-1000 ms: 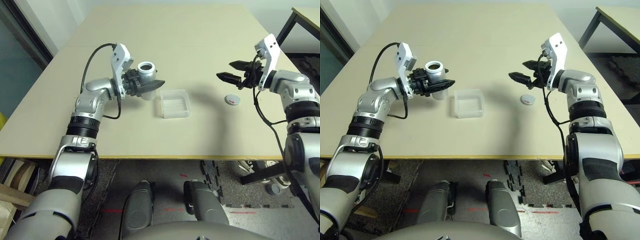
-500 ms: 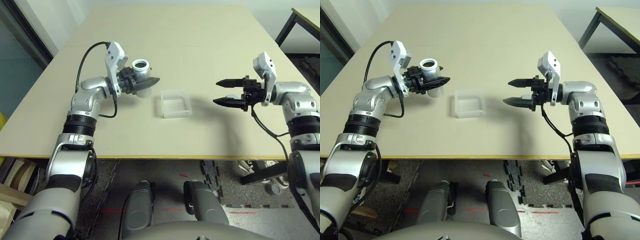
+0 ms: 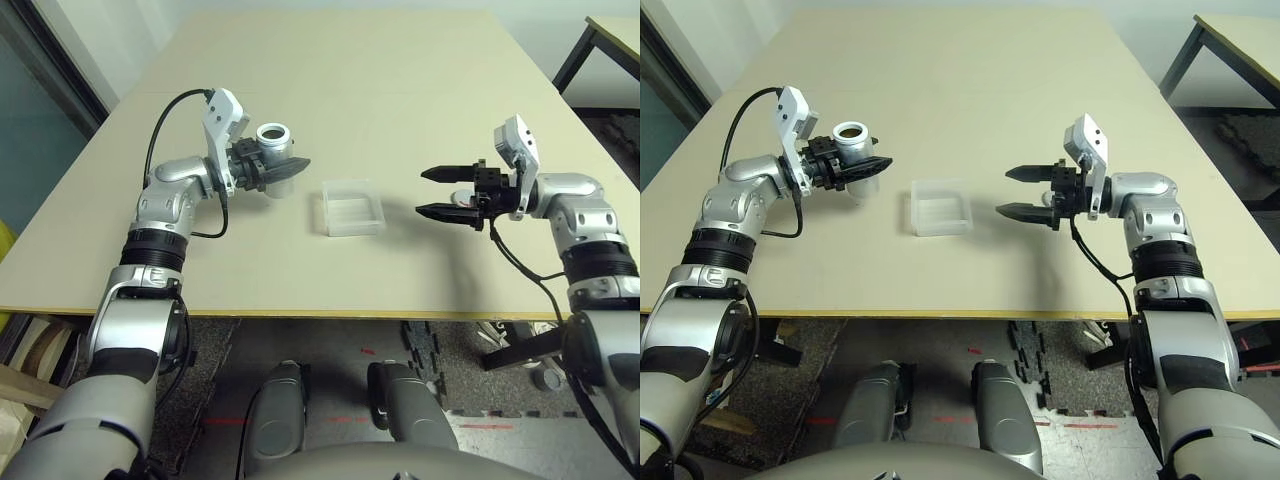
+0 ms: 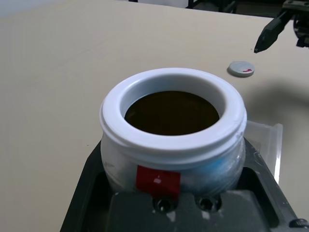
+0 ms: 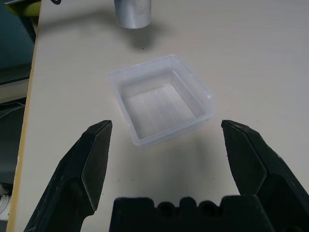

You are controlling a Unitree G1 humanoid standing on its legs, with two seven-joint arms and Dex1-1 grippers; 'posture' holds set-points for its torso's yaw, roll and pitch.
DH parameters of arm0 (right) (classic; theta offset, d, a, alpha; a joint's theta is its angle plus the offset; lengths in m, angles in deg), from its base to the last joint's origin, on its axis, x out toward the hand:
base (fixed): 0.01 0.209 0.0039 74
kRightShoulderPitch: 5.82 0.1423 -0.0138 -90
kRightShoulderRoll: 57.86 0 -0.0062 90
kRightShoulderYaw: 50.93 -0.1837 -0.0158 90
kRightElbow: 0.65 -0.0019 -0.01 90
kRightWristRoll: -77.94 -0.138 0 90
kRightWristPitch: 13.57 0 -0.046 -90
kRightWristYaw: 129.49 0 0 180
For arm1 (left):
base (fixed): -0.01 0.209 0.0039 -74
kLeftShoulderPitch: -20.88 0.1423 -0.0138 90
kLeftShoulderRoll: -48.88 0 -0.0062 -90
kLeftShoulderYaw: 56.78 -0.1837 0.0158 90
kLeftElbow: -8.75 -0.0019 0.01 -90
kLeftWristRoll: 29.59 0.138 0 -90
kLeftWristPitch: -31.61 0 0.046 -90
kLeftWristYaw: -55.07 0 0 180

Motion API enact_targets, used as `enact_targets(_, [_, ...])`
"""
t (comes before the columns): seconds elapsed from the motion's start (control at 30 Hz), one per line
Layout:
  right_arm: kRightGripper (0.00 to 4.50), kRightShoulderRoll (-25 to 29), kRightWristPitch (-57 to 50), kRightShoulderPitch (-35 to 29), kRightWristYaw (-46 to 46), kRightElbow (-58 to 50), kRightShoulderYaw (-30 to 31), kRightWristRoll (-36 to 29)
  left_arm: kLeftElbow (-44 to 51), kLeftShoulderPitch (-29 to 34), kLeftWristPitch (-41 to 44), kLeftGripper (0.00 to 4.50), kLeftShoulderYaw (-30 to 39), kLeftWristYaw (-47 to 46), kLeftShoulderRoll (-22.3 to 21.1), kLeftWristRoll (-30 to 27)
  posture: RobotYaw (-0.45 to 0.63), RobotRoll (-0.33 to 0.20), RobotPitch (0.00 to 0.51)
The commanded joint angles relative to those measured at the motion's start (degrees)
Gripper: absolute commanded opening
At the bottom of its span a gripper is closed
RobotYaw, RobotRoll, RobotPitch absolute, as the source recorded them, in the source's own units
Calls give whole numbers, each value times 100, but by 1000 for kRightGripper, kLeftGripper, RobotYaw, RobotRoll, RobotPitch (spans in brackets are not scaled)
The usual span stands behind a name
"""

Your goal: Pour the medicine from the bottle into the box.

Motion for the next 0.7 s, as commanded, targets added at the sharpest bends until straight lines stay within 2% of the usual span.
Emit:
enact_targets(0.03, [4500,-31,22,-71,36,-151,58,-73,-305,-159,-349,2716,-36,-217,-20,313,-30,0,93])
enact_targets(0.17, [4500,-54,22,-79,72,-183,62,-68,-495,-294,-465,2716,-74,-355,52,460,-36,0,92])
enact_targets(0.3, [4500,-61,-9,-102,118,-225,53,-76,-905,-660,-1229,2716,-668,-1104,-33,1541,-40,0,93])
enact_targets(0.4, [4500,-77,-10,-129,159,-257,55,-74,-1076,-901,-1544,2716,-952,-1379,47,1990,-45,0,92])
enact_targets(0.6, [4500,-110,-8,-150,259,-264,44,-82,-1607,-1441,-2500,2716,-1743,-2443,35,3293,-52,0,90])
enact_targets(0.7, [4500,-119,10,-159,298,-242,39,-80,-1670,-1739,-3292,2716,-2517,-3220,-32,4411,-53,0,87])
